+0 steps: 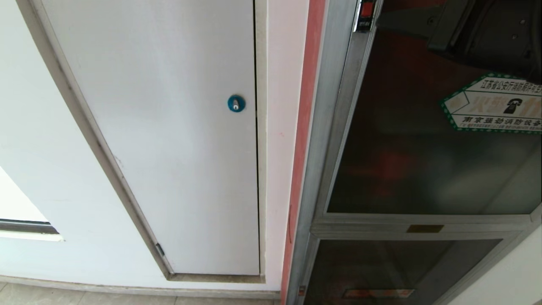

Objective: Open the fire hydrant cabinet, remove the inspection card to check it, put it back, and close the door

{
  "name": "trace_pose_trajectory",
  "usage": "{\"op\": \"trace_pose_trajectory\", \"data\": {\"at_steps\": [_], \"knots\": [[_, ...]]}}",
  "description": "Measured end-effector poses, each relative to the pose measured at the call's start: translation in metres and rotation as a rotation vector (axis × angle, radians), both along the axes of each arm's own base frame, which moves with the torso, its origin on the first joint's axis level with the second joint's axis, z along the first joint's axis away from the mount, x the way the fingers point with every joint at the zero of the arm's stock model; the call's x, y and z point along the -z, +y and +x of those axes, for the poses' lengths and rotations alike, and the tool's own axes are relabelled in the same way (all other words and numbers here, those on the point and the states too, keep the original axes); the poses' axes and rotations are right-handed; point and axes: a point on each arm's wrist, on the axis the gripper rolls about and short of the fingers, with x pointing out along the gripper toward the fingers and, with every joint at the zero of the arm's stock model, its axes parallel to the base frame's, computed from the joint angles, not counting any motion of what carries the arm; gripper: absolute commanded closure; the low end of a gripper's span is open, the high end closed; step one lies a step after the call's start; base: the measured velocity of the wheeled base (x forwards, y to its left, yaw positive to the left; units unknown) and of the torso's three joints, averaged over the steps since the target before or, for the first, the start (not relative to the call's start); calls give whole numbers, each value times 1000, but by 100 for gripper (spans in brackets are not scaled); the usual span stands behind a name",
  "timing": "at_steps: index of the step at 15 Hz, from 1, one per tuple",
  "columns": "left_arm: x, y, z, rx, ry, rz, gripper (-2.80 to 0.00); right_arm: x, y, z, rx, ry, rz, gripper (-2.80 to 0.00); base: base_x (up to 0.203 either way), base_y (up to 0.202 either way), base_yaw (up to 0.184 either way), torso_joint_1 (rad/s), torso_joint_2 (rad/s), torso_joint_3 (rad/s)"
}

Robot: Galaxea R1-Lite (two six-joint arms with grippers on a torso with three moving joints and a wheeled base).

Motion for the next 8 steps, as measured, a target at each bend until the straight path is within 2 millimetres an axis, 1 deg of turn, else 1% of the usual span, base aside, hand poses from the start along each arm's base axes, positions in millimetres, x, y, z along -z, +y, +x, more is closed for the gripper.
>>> {"op": "trace_pose_trajectory", "data": {"at_steps": [4, 8], "knots": [[0, 0, 0, 0, 0, 0, 0, -27, -6, -9, -1, -33, 23, 0, 0, 0, 0, 0, 0, 0], [0, 0, 0, 0, 0, 0, 0, -43, -6, -8, 4, -45, 30, 0, 0, 0, 0, 0, 0, 0]]}}
